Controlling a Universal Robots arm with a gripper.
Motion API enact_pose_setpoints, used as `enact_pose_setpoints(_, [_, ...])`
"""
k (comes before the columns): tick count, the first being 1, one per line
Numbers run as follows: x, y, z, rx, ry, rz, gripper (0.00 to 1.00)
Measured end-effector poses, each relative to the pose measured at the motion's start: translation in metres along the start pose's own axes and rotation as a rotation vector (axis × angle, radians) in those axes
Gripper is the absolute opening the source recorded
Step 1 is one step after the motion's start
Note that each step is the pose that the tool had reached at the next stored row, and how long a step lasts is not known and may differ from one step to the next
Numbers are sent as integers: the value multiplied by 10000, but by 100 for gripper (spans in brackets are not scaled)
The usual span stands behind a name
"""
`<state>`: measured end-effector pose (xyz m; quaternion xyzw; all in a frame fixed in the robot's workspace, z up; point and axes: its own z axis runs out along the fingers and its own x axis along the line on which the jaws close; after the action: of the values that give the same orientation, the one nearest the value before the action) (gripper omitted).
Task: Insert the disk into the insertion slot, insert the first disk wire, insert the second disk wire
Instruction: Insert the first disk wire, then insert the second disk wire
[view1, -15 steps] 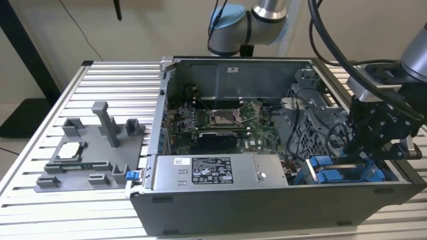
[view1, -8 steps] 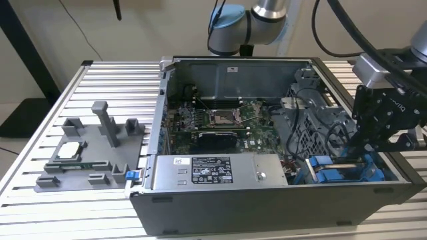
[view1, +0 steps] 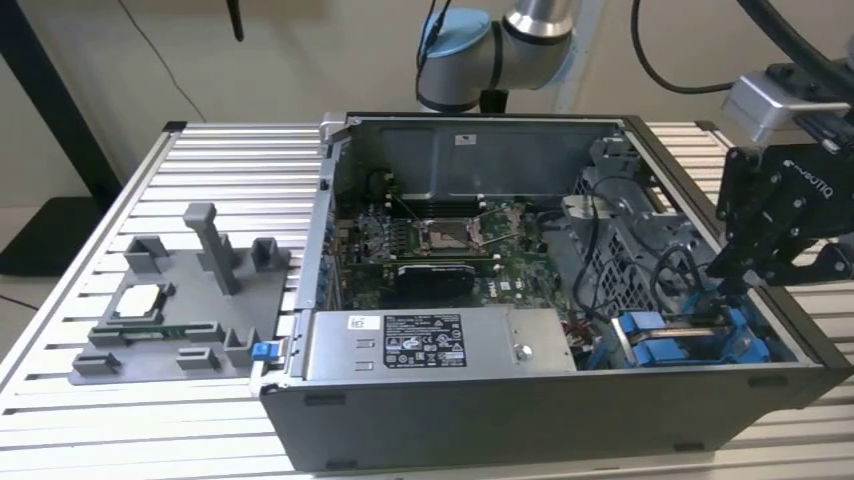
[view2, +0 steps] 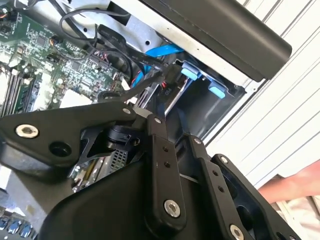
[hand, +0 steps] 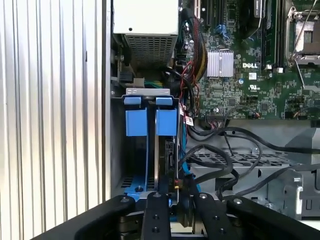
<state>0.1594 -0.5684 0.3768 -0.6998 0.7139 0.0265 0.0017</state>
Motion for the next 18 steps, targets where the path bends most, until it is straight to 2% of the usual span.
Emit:
enact_pose_setpoints(8, [-12,-10,-4,0,-1,7,100])
enact_pose_setpoints(18, [-78,-225,-8,0,-1,5,100])
